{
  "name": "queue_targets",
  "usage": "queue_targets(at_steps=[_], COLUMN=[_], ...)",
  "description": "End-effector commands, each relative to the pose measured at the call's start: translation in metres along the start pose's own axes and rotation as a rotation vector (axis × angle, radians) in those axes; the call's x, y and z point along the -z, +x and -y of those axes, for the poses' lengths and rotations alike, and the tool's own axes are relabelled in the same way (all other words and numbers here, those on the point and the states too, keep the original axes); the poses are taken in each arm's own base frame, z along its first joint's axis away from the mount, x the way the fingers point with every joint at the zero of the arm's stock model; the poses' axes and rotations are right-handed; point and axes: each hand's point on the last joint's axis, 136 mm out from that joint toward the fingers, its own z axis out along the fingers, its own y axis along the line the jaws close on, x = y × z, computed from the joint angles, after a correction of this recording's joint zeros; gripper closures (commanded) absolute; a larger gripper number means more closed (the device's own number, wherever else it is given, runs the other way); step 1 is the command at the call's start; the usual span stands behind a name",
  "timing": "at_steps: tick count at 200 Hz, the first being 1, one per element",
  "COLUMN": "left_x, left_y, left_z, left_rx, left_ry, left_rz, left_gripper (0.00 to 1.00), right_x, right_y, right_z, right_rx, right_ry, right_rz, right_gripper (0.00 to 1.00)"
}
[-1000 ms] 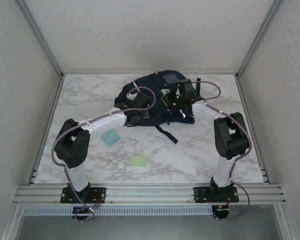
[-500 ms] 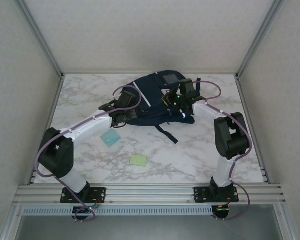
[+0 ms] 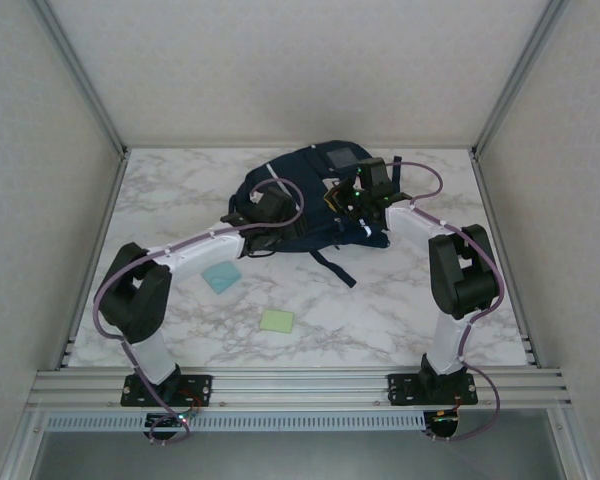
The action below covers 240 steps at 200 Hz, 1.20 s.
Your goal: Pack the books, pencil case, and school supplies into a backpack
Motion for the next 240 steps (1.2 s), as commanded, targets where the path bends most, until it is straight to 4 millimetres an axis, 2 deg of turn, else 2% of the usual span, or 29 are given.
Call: queue_targets(at_steps=[1, 34, 55, 71, 117, 134, 145, 175, 190, 201, 240], left_x=[-0.005, -0.018, -0.016, -0.013, 0.020, 0.033, 0.041, 0.059, 0.065, 0.068, 0.068], left_y=[-0.014, -0.030, -0.043, -0.051, -0.070, -0.069, -0.065, -0.056, -0.055, -0.057, -0.054], left_z=[0.015, 0.000, -0.007, -0.021, -0.089, -0.106, -0.110, -0.110, -0.103, -0.094, -0.038], left_rx=[-0.017, -0.044, 0.006, 0.074, 0.149, 0.126, 0.094, 0.007, -0.013, -0.027, -0.176], left_ry=[0.017, -0.093, -0.108, -0.128, -0.272, -0.299, -0.302, -0.293, -0.255, -0.205, 0.025], left_rz=[0.046, 0.106, 0.152, 0.178, 0.238, 0.229, 0.214, 0.162, 0.155, 0.154, 0.125], left_gripper=[0.28, 0.26, 0.24, 0.24, 0.30, 0.33, 0.33, 0.34, 0.33, 0.32, 0.33], right_x=[0.018, 0.019, 0.020, 0.021, 0.028, 0.032, 0.034, 0.036, 0.037, 0.038, 0.039], right_y=[-0.005, -0.002, 0.002, 0.002, -0.007, -0.012, -0.015, -0.023, -0.026, -0.026, -0.024], right_z=[-0.052, -0.055, -0.052, -0.049, -0.028, -0.022, -0.021, -0.023, -0.026, -0.029, -0.031], right_rx=[0.048, 0.038, 0.040, 0.045, 0.032, 0.024, 0.027, 0.036, 0.043, 0.049, 0.057], right_ry=[-0.154, -0.179, -0.179, -0.177, -0.146, -0.138, -0.135, -0.133, -0.137, -0.138, -0.138], right_rz=[0.005, -0.016, -0.022, -0.023, -0.008, 0.006, 0.012, 0.023, 0.024, 0.022, 0.007], right_gripper=[1.00, 1.00, 1.00, 1.00, 1.00, 1.00, 1.00, 1.00, 1.00, 1.00, 1.00])
